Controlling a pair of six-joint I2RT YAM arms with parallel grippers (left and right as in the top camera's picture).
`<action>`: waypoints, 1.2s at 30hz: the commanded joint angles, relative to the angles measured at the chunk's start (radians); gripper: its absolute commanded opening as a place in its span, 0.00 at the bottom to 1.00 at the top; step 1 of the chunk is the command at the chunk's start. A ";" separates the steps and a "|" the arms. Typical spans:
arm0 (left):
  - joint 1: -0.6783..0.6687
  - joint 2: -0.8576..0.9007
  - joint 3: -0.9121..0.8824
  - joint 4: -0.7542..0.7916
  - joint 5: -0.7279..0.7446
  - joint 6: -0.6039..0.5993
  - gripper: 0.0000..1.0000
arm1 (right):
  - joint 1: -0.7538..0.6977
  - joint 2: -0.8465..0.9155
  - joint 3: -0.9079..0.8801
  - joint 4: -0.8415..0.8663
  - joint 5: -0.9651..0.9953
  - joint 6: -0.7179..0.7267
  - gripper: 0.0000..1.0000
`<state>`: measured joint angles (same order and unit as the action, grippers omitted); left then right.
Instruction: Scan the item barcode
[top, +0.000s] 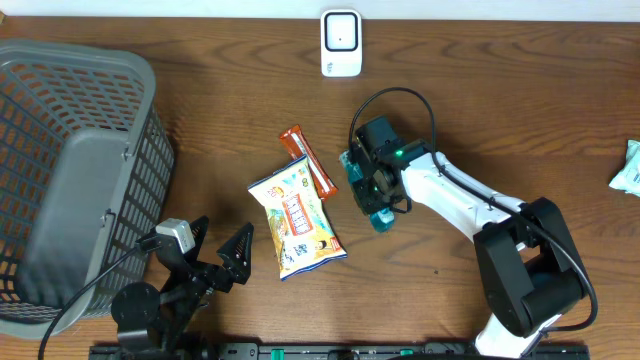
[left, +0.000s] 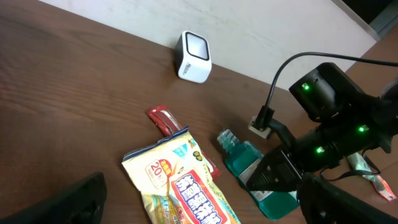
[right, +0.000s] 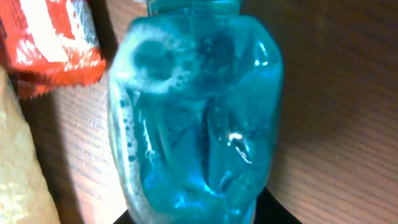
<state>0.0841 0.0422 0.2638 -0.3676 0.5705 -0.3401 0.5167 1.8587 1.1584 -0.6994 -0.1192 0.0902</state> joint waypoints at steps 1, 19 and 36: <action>0.003 -0.005 0.000 0.001 0.006 0.002 0.98 | 0.011 0.011 0.011 -0.008 -0.017 -0.039 0.29; 0.003 -0.005 0.000 0.001 0.006 0.002 0.98 | 0.013 0.011 0.013 -0.065 0.013 -0.006 0.50; 0.003 -0.005 0.000 0.001 0.006 0.002 0.98 | 0.013 0.011 -0.004 -0.136 0.095 0.029 0.19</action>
<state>0.0841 0.0422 0.2638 -0.3676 0.5705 -0.3401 0.5232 1.8587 1.1584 -0.8471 -0.0700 0.1089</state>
